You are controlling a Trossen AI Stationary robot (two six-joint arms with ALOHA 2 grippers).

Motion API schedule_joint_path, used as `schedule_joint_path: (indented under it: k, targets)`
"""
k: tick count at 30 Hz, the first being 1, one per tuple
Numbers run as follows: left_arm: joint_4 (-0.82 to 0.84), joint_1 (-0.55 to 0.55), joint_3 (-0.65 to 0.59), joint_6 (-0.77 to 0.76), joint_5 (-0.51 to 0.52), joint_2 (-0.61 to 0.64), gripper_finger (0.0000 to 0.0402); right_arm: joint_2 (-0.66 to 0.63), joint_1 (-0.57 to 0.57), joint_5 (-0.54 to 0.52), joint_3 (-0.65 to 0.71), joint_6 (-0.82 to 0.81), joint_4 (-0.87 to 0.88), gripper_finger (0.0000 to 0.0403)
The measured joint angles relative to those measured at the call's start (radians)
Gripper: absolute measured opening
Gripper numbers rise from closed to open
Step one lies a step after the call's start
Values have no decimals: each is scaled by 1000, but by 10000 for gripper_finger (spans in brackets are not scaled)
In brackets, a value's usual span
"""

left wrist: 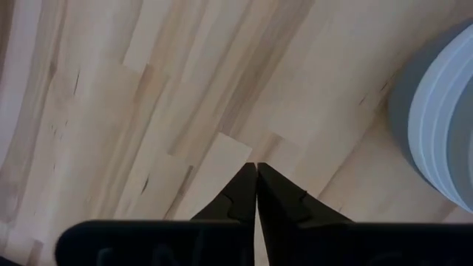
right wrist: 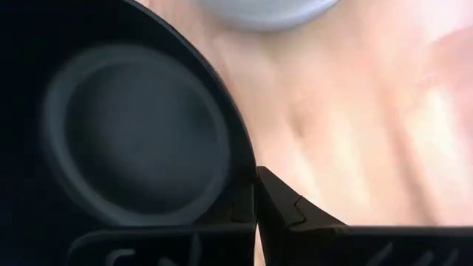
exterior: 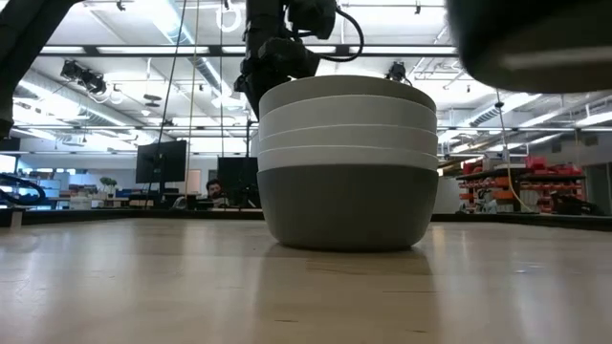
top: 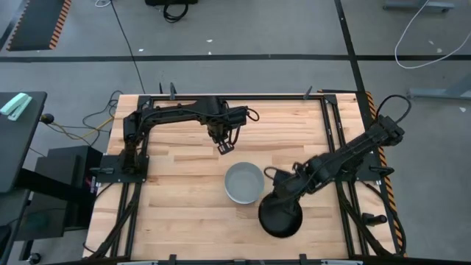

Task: Nest bowls inside each other
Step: Stack the black bowl on the gray bowl

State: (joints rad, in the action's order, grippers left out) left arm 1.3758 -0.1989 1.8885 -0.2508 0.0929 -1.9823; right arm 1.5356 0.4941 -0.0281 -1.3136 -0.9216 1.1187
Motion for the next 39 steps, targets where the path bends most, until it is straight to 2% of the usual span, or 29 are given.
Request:
schedule_joint_path:
  k: [5, 12, 16, 21, 30, 39]
  targets:
    - [0, -1, 0, 1, 0, 0, 27, -1, -108, -62, -127, 142, 137, 1]
    - [-5, -1, 0, 2, 0, 0, 14, 0, -324, -52, -172, 350, 123, 0]
    - [-27, -7, 0, 42, 0, 0, 13, 4, -407, -15, -184, 423, 63, 0]
    - [-70, -65, 0, 48, 4, 0, 24, 26, -444, 47, -189, 475, -49, 0]
    - [-63, -186, 0, 57, -8, -1, 15, 153, -453, 69, -243, 554, -46, 0]
    - [0, -237, 0, 63, -10, -1, 19, 334, -473, 82, -413, 651, 22, 0]
